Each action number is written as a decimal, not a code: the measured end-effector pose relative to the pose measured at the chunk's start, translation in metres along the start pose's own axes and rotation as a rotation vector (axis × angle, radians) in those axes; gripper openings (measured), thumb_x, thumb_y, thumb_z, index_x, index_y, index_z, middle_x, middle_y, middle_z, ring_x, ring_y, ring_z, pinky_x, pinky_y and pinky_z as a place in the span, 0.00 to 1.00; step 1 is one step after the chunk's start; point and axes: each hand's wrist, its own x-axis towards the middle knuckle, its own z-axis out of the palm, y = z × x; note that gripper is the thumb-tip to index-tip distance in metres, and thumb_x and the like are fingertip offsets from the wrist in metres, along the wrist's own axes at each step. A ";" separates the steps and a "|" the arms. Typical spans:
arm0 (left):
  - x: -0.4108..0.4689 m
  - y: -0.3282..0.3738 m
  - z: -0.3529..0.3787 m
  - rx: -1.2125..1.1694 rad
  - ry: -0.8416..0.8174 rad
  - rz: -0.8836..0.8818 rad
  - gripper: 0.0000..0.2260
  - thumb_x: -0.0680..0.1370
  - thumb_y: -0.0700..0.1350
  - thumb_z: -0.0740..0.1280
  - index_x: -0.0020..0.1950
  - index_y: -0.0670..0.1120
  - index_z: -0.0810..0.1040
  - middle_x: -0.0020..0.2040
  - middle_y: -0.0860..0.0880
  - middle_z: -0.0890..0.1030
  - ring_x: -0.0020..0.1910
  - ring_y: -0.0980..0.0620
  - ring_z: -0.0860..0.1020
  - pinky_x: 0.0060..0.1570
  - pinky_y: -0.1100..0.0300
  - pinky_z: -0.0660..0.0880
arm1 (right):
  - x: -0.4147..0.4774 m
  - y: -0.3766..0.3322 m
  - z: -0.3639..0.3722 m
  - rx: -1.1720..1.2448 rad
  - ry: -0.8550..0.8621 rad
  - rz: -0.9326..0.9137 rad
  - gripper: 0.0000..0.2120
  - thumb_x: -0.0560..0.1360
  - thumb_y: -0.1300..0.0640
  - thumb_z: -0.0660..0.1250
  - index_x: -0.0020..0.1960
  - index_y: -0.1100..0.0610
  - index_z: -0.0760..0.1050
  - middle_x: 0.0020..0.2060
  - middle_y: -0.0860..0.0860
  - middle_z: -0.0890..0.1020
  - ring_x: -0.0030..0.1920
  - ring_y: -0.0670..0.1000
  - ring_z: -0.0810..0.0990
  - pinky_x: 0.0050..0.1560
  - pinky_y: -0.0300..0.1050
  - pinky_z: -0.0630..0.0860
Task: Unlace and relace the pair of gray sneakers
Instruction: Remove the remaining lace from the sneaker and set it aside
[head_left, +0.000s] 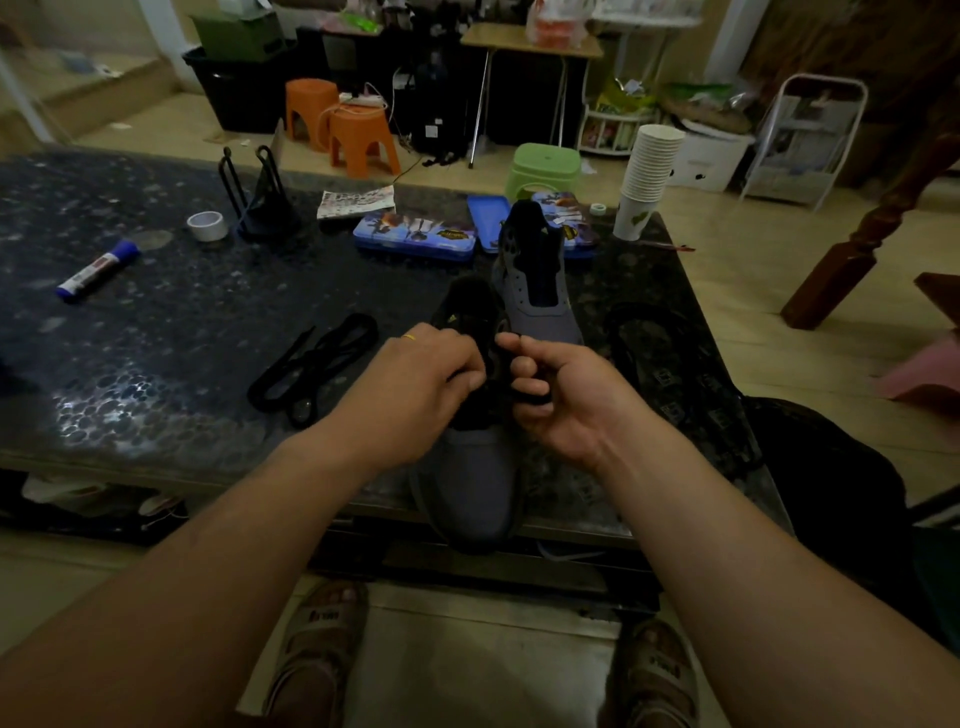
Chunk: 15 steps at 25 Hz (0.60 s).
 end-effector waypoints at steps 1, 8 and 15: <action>0.003 0.003 -0.002 -0.080 0.048 -0.039 0.02 0.82 0.44 0.67 0.50 0.49 0.79 0.45 0.52 0.79 0.46 0.51 0.75 0.48 0.47 0.74 | 0.000 0.000 -0.001 -0.040 0.010 -0.011 0.10 0.85 0.59 0.58 0.55 0.58 0.77 0.29 0.48 0.72 0.23 0.43 0.67 0.20 0.34 0.60; 0.016 0.024 -0.021 -0.487 0.183 -0.235 0.06 0.85 0.43 0.63 0.50 0.44 0.77 0.40 0.50 0.83 0.40 0.51 0.82 0.42 0.54 0.80 | 0.000 0.021 0.016 -0.388 -0.069 -0.082 0.11 0.86 0.57 0.58 0.52 0.57 0.78 0.35 0.51 0.80 0.33 0.48 0.80 0.34 0.40 0.75; 0.016 0.007 -0.008 -0.188 0.026 -0.271 0.05 0.83 0.44 0.63 0.50 0.48 0.78 0.43 0.52 0.79 0.40 0.55 0.77 0.42 0.52 0.74 | -0.002 0.004 -0.011 -0.765 0.178 -0.061 0.08 0.82 0.62 0.61 0.48 0.61 0.77 0.33 0.54 0.76 0.30 0.51 0.77 0.30 0.42 0.74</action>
